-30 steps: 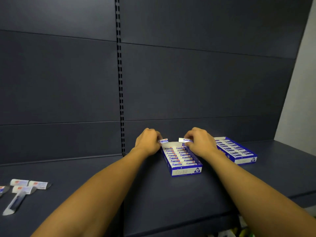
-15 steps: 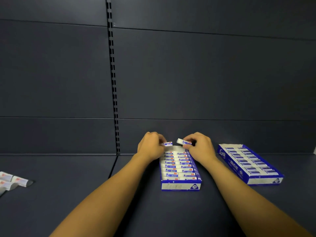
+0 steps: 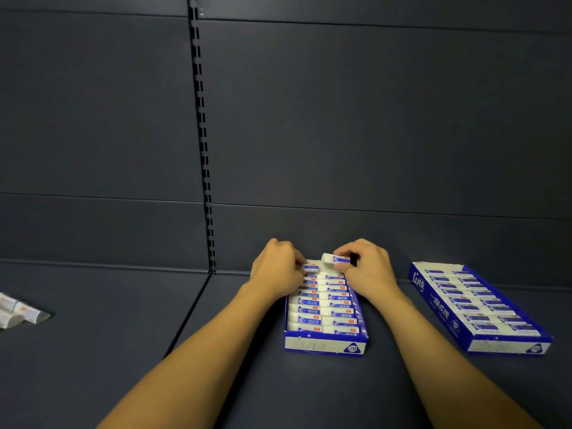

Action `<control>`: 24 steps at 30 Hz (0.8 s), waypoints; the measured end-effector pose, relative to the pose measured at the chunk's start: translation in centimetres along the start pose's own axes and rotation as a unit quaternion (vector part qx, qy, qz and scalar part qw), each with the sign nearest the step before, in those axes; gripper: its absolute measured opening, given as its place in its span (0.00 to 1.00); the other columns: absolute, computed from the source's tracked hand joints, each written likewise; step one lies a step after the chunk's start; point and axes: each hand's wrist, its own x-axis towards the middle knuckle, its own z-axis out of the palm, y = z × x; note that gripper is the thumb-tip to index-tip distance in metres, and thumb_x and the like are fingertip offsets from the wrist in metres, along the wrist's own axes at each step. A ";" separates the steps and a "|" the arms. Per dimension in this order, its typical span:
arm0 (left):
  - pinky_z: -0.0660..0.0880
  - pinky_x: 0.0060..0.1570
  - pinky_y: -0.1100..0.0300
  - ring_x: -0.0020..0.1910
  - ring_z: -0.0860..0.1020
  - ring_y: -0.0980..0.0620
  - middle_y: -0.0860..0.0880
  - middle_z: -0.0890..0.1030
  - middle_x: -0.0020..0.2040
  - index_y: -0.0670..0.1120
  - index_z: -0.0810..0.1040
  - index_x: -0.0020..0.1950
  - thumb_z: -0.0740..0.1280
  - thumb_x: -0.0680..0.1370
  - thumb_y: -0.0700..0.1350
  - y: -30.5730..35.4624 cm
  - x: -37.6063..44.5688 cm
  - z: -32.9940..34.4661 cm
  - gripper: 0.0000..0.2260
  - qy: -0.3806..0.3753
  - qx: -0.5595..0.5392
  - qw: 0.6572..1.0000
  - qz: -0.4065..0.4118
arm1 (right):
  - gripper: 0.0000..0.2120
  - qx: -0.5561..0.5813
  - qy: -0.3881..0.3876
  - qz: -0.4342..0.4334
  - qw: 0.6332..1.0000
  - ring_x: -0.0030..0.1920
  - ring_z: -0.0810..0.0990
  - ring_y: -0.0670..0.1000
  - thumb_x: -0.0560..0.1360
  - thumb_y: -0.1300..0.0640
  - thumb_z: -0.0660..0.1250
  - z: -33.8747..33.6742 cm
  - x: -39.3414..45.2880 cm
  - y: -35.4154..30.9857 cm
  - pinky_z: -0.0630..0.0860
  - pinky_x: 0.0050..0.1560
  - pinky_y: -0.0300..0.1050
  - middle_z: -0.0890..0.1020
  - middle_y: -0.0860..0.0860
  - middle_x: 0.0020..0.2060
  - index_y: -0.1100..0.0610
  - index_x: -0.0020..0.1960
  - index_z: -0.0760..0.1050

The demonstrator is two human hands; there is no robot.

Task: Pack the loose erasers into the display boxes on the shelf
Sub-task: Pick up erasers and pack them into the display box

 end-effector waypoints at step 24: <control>0.78 0.56 0.49 0.61 0.73 0.49 0.51 0.79 0.59 0.50 0.85 0.59 0.68 0.78 0.44 -0.1 -0.5 -0.1 0.11 -0.012 0.043 0.998 0.031 | 0.13 -0.156 -0.094 0.019 0.983 0.50 0.80 0.47 0.74 0.50 0.75 0.1 -0.2 -1.9 0.79 0.45 0.41 0.81 0.47 0.55 0.50 0.58 0.81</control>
